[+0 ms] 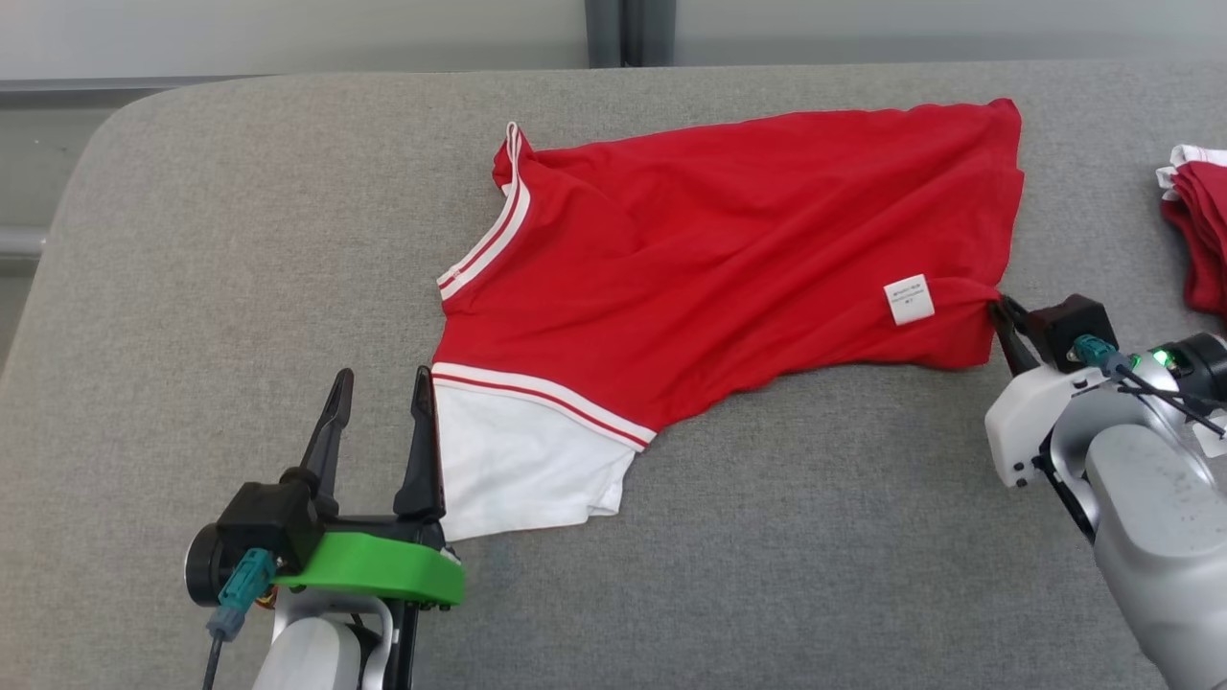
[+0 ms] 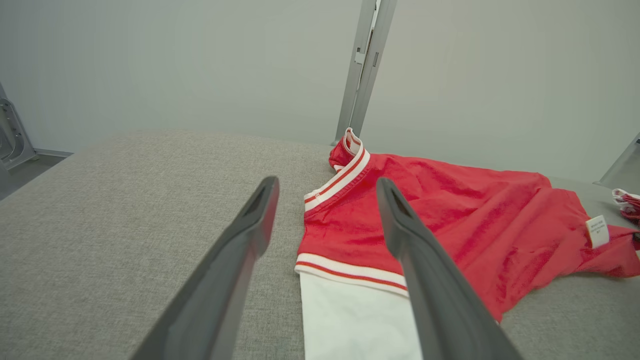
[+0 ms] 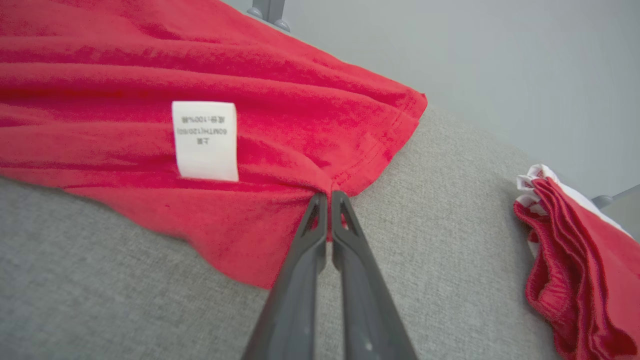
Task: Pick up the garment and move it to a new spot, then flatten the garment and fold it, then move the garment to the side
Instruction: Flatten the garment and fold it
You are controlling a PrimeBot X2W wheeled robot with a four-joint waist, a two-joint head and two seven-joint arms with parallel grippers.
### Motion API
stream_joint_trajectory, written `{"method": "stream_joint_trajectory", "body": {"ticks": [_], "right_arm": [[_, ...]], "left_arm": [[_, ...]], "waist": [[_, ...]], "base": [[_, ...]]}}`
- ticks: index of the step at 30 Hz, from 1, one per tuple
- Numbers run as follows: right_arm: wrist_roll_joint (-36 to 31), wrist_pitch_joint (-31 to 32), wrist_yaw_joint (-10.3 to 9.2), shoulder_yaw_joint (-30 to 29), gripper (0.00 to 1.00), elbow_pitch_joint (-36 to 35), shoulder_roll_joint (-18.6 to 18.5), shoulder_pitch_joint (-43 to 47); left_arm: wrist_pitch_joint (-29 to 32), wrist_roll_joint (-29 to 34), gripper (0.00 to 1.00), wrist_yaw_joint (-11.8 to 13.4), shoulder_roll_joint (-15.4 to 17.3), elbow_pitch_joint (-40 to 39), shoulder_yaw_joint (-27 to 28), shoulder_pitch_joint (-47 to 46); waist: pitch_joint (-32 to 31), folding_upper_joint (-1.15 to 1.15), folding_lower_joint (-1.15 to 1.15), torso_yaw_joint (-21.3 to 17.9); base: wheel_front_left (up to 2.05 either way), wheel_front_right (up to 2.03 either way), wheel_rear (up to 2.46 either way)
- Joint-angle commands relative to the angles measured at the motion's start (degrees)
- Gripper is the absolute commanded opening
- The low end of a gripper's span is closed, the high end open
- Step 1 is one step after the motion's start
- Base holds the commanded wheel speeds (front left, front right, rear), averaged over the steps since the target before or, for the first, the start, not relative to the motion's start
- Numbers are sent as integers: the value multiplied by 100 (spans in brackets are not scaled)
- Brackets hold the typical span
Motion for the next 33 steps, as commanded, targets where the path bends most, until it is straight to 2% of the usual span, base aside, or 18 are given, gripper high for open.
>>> {"method": "stream_joint_trajectory", "body": {"ticks": [1,8,21,25,31,32,33], "right_arm": [[-81,-83,-9,1,0,-37,-83,-116],[-473,-276,-9,-23,0,-487,-192,-94],[-660,-268,-9,-101,0,-1903,-88,1884],[-909,-145,-9,-227,0,-2133,-105,2240],[-1166,-16,-9,-434,1,-2114,-61,2471],[-1176,-10,-9,-489,38,-2079,-30,2497],[-1196,2,-9,-526,50,-2050,-11,2517]], "left_arm": [[-16,21,100,31,12,-1,31,-17],[-16,36,100,0,12,32,41,110],[-16,84,100,-30,13,30,84,330],[-16,111,100,-49,13,48,88,346],[-16,134,100,-67,13,76,63,346],[-16,140,100,-68,13,78,57,338],[-16,145,100,-68,13,77,56,335]], "waist": [[-29,0,0,-43],[-185,0,0,-213],[-368,0,0,-603],[-407,0,0,-708],[-415,0,0,-770],[-411,0,0,-773],[-408,0,0,-773]], "base": [[0,0,0],[0,0,0],[0,0,0],[0,0,0],[0,0,0],[0,0,0],[0,0,0]]}}
